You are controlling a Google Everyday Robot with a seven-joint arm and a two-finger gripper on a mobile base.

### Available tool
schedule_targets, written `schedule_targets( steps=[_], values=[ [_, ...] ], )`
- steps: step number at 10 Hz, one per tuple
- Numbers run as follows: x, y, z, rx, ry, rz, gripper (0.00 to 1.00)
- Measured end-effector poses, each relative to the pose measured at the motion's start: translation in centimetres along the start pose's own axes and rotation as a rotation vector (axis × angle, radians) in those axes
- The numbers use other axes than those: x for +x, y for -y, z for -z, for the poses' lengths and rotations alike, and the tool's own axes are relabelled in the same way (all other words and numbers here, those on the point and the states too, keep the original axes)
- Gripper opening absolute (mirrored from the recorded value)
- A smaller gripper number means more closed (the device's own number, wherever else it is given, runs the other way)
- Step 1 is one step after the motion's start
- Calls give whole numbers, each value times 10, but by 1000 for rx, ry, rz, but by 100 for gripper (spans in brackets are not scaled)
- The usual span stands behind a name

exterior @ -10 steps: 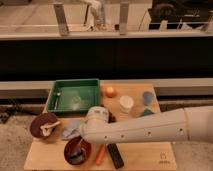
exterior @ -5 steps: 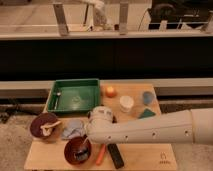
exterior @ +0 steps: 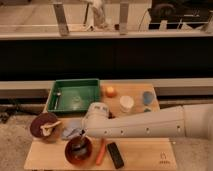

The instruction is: Wipe red bowl with brush

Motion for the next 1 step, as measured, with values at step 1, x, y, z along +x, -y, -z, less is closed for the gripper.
schedule_targets(
  steps=[1],
  values=[
    [-2, 3, -1, 3, 6, 6, 0]
  ],
)
